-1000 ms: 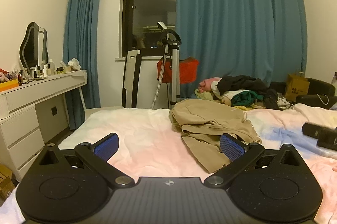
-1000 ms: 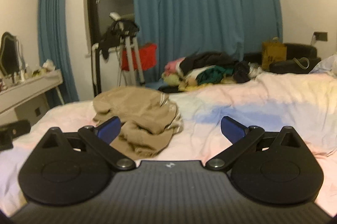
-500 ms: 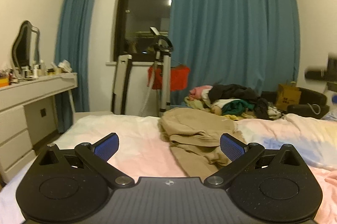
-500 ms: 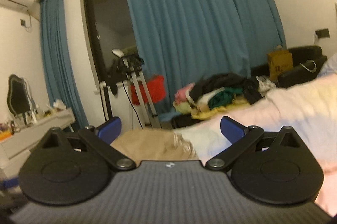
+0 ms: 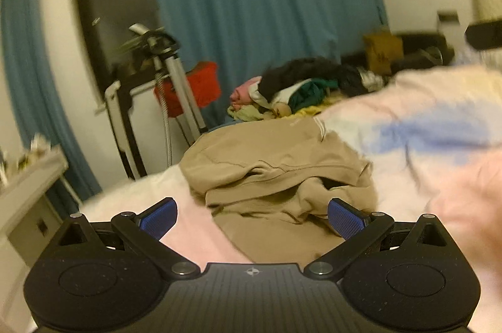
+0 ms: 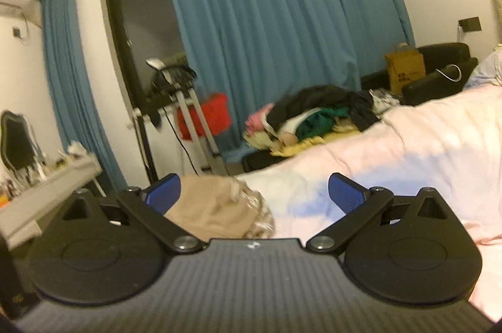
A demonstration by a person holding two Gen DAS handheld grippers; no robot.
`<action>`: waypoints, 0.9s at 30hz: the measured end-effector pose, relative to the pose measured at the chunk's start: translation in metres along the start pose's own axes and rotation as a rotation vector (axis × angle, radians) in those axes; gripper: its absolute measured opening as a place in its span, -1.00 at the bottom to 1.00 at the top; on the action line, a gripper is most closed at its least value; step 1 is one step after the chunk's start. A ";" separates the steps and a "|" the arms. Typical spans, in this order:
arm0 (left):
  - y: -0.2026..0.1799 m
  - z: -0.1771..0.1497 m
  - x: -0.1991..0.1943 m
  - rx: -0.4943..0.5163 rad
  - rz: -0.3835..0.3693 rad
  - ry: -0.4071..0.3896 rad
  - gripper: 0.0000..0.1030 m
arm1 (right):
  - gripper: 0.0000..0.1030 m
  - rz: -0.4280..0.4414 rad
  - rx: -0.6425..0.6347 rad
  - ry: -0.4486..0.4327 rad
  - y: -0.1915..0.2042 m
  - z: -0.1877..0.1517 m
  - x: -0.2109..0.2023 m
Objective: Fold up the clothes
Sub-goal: 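Grasp the beige sweatshirt with the left gripper and lift it up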
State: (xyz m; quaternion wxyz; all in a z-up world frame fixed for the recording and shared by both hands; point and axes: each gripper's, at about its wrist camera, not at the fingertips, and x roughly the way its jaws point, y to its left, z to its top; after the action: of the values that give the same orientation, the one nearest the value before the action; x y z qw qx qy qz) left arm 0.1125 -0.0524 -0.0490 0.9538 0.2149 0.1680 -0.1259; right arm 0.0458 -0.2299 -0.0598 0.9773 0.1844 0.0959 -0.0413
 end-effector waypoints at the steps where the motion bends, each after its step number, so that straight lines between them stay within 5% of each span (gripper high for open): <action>1: -0.003 -0.002 0.011 0.036 0.008 -0.008 0.99 | 0.99 -0.004 0.012 0.020 -0.002 -0.003 0.004; 6: -0.018 -0.012 0.066 0.202 0.072 -0.049 0.93 | 0.99 -0.022 0.066 0.111 -0.012 -0.016 0.027; 14: -0.004 -0.032 0.111 0.257 0.165 -0.077 0.70 | 1.00 -0.035 0.060 0.157 -0.014 -0.032 0.060; 16: 0.004 -0.032 0.114 0.247 0.180 -0.121 0.38 | 1.00 -0.041 0.056 0.165 -0.014 -0.037 0.068; 18: 0.015 -0.026 0.113 0.215 0.191 -0.166 -0.43 | 1.00 -0.047 0.052 0.172 -0.013 -0.041 0.075; 20: 0.022 -0.014 0.107 0.181 0.182 -0.203 -0.74 | 1.00 -0.053 0.048 0.180 -0.013 -0.045 0.083; 27: 0.020 0.045 0.037 0.071 0.047 -0.344 -0.96 | 1.00 -0.028 0.030 0.185 -0.007 -0.055 0.094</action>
State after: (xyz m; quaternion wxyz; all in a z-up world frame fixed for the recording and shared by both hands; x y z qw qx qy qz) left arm 0.1643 -0.0616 -0.0169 0.9629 0.2278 -0.0073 -0.1445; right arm 0.1276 -0.2203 -0.1311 0.9607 0.2006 0.1877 -0.0394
